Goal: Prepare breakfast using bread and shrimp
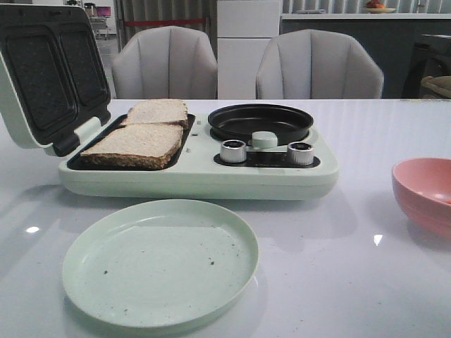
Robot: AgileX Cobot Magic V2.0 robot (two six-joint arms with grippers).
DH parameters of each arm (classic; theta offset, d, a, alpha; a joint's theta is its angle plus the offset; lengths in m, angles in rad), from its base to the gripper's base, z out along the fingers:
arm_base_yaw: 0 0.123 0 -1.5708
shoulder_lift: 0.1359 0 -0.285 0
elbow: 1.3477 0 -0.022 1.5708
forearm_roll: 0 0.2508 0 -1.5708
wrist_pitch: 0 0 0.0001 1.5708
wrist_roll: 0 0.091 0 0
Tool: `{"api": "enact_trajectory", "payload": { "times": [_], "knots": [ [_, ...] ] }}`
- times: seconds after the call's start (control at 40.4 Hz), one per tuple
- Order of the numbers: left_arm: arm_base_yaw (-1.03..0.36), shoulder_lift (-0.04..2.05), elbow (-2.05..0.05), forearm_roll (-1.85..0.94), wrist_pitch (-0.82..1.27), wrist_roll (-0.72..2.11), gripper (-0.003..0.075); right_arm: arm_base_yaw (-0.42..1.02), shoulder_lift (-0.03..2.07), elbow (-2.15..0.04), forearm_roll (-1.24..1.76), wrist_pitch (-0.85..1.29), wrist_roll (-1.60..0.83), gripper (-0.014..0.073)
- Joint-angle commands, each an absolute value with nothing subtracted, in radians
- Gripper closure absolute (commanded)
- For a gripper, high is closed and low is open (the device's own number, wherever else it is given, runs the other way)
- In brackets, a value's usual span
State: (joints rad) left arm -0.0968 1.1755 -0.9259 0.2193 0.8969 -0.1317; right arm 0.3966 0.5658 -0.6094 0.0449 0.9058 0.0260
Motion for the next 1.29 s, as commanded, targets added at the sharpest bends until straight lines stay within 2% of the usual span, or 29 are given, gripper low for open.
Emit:
{"api": "enact_trajectory", "payload": {
  "times": [0.0, 0.099, 0.347, 0.917, 1.264],
  "knots": [
    [-0.006, 1.163, -0.961, 0.098, 0.76, -0.032, 0.0549, 0.39, 0.566, -0.633, 0.036, 0.853, 0.028, 0.0067],
    [0.064, 1.179, -0.961, -0.016, 0.69, 0.053, 0.0625, 0.39, 0.566, -0.633, 0.036, 0.853, 0.028, 0.0067],
    [0.148, 1.299, -1.032, -0.2, 0.662, 0.19, 0.0621, 0.39, 0.566, -0.633, 0.036, 0.853, 0.028, 0.0067],
    [0.147, 1.707, -1.497, -0.474, 0.729, 0.221, 0.0621, 0.39, 0.566, -0.633, 0.036, 0.853, 0.028, 0.0067],
    [0.147, 1.8, -1.66, -0.648, 0.775, 0.26, 0.0621, 0.39, 0.566, -0.633, 0.036, 0.853, 0.028, 0.0067]
  ]
}}
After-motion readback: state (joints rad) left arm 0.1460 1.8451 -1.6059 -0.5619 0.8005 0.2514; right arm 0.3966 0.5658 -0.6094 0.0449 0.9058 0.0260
